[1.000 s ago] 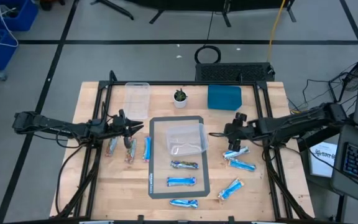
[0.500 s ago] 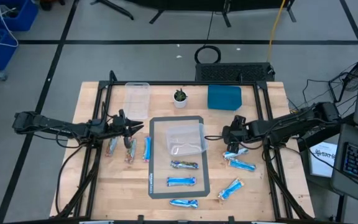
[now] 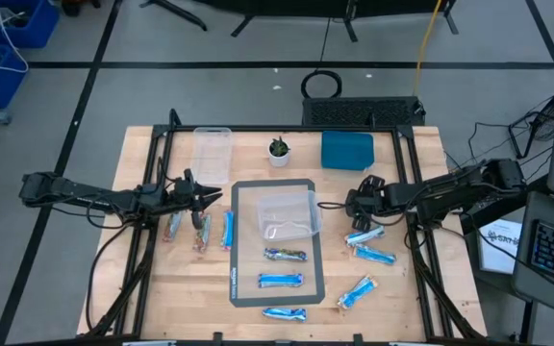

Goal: Pick and place Granola Bars by type
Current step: Put the snack into the right bin

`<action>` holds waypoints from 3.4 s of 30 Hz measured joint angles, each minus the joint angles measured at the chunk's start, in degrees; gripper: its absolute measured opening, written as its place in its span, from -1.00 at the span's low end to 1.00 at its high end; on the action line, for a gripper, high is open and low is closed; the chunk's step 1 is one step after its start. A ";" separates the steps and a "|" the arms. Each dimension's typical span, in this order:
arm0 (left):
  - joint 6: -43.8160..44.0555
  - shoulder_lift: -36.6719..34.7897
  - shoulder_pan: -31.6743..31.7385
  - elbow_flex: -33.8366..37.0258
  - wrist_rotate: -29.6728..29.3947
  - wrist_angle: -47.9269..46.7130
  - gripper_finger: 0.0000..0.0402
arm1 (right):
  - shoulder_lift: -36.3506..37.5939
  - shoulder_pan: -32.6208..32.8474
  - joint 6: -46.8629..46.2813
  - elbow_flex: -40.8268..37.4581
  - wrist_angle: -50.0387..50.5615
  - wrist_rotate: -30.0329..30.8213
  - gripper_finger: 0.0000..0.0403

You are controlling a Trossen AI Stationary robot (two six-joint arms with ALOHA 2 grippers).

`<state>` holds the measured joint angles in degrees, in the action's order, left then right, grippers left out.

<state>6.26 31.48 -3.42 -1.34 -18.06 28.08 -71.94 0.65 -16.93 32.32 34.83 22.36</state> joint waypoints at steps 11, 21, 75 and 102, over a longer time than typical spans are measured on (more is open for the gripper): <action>0.00 0.00 0.01 0.00 0.00 0.00 -0.61 | 0.00 0.06 0.02 0.00 -0.21 -0.10 0.18; -0.02 0.00 0.00 0.00 0.00 0.00 -0.61 | 0.02 0.06 0.16 0.00 -0.33 -0.15 0.18; -0.02 0.00 0.00 0.00 0.00 0.02 -0.61 | 13.44 0.06 14.43 0.09 -15.35 -3.22 -0.95; -0.01 -0.02 0.00 0.00 0.00 0.02 -0.61 | 19.86 -33.47 23.80 0.07 -39.02 -5.94 -0.99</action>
<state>6.26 31.46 -3.42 -1.34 -18.06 28.10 -52.08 -32.83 6.87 32.38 -4.19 16.42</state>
